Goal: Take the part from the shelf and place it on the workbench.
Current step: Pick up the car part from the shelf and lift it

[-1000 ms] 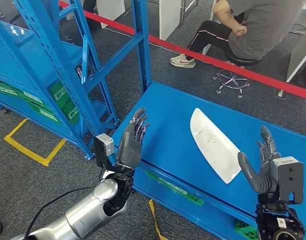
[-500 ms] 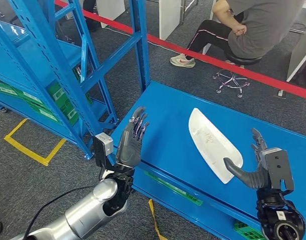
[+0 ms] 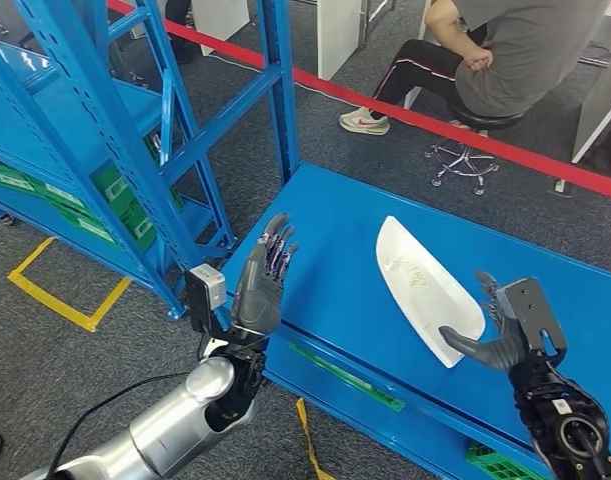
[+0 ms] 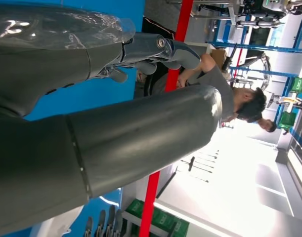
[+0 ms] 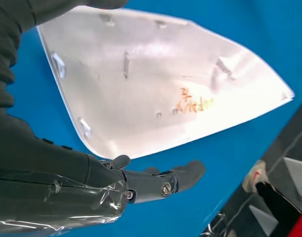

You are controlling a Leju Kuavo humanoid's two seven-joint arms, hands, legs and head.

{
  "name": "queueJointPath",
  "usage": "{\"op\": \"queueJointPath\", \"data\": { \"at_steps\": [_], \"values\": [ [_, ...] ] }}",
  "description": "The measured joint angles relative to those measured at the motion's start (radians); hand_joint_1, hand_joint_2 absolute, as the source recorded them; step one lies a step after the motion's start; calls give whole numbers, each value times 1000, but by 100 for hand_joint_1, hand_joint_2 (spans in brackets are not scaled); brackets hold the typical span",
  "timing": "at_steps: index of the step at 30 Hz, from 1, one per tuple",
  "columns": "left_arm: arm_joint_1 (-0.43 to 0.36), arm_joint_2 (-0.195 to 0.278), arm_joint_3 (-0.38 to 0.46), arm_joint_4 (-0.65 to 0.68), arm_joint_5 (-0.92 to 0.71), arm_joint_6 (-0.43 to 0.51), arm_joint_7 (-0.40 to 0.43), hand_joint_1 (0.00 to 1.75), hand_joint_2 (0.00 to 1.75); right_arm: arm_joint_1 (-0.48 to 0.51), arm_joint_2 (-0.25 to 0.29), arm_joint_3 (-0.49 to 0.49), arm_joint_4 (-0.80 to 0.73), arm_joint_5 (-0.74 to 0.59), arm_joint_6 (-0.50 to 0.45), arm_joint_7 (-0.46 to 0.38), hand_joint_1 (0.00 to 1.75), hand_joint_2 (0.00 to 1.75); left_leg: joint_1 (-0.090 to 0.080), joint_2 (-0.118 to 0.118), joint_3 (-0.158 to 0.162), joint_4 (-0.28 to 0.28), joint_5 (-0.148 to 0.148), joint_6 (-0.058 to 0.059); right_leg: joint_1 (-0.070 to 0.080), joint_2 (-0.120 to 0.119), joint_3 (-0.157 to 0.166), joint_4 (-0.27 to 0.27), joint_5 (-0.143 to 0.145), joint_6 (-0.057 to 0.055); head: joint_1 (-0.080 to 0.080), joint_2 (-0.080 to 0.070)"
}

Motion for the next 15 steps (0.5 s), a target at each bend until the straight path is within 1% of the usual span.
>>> {"op": "queueJointPath", "data": {
  "at_steps": [4, 7, 11, 15],
  "values": [
    [0, 0, 0, 0, 1, 0, 0, 0, 0, -65, -15, 48, 37, 109, 37, 63, 0, 175, 0, 0, 0, 0, 0, 0, 0, 0, 0, 0, 0, 0, 0, 0],
    [-1, 1, 0, 0, 5, -2, 0, 0, 0, -101, -20, 84, 62, 156, 80, 98, 0, 175, 0, 0, 0, 0, 0, 0, 0, 0, 0, 0, 0, 0, 0, 0],
    [-4, 2, 0, 0, 11, -2, -3, 0, 0, -143, -20, 134, 111, 186, 152, 105, 0, 175, 0, 0, 0, 0, 0, 0, 0, 0, 0, 0, 0, 0, 0, 0],
    [-5, 4, 0, -2, 18, 7, -8, 0, 0, -185, -20, 188, 159, 212, 205, 95, 0, 175, 0, 0, -1, 0, 0, 0, 0, 0, 9, 0, 0, 0, 0, 0]
  ]
}}
